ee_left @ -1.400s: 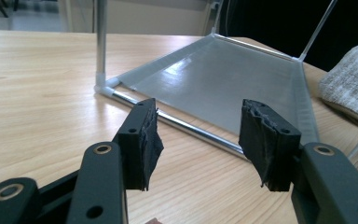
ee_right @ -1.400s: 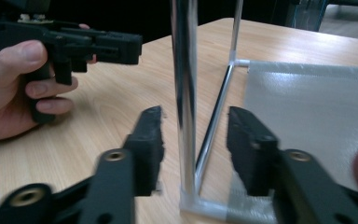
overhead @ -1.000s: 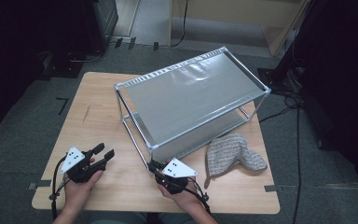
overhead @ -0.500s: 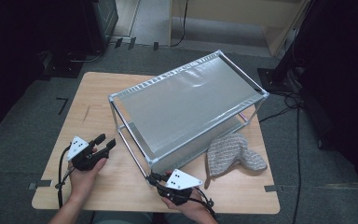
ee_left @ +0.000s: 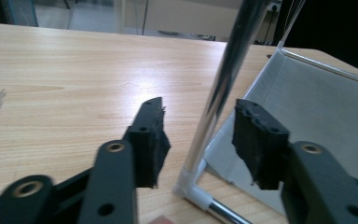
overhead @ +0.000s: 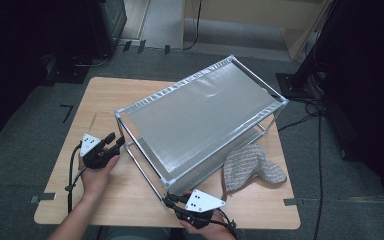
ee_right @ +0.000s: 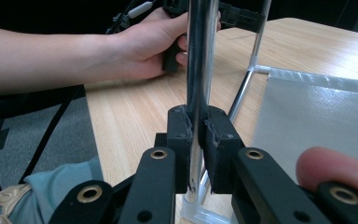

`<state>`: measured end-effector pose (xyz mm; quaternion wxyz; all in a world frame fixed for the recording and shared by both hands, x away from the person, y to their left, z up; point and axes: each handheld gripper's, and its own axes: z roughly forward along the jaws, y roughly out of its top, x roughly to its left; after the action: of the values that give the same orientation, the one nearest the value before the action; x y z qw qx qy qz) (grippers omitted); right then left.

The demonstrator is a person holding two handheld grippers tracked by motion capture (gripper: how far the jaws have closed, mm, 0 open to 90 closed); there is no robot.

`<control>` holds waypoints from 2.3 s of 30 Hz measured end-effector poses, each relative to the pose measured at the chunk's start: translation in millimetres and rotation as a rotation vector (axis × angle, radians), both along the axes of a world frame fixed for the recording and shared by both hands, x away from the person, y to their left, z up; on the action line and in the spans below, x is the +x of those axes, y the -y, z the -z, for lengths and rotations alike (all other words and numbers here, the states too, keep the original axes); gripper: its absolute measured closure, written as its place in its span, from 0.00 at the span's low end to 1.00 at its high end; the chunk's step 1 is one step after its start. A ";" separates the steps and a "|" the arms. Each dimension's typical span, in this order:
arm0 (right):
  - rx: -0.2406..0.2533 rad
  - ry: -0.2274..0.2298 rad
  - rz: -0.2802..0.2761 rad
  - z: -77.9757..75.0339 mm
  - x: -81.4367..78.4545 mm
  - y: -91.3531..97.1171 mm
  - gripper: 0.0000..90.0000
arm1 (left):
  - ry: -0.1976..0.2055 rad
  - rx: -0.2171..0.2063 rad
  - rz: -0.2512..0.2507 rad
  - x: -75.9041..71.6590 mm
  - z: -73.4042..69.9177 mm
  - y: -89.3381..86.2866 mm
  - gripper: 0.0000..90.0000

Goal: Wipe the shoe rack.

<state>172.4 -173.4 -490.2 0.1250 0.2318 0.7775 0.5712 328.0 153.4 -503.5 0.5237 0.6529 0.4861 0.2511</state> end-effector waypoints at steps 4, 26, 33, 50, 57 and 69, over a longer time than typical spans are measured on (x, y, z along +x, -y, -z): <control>-0.001 -0.003 -0.006 0.0 -0.7 1.1 0.92 | -0.037 -0.004 0.049 4.6 0.7 -0.7 0.76; -0.024 -0.010 0.063 -10.6 18.2 32.9 0.58 | -0.078 -0.063 -0.035 -24.4 -0.1 -45.8 0.87; -0.014 0.012 0.249 -20.8 31.1 78.9 0.50 | -0.031 -0.083 -0.008 -42.4 -5.4 -51.8 0.66; -0.140 -0.189 0.788 0.4 79.2 179.8 0.16 | 0.089 -0.091 0.412 -106.7 -20.3 -6.1 0.57; -0.145 -0.236 0.765 -0.3 81.2 177.7 0.12 | 0.088 -0.166 0.466 -122.1 -26.6 -1.8 0.50; -0.252 -0.269 0.703 8.9 70.1 175.9 0.07 | 0.139 -0.130 0.641 -145.3 -32.8 28.8 0.43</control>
<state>242.5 -349.3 -499.1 0.2374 0.5395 0.7241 0.3582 182.7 124.6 -470.7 0.6484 0.7193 0.2340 0.0861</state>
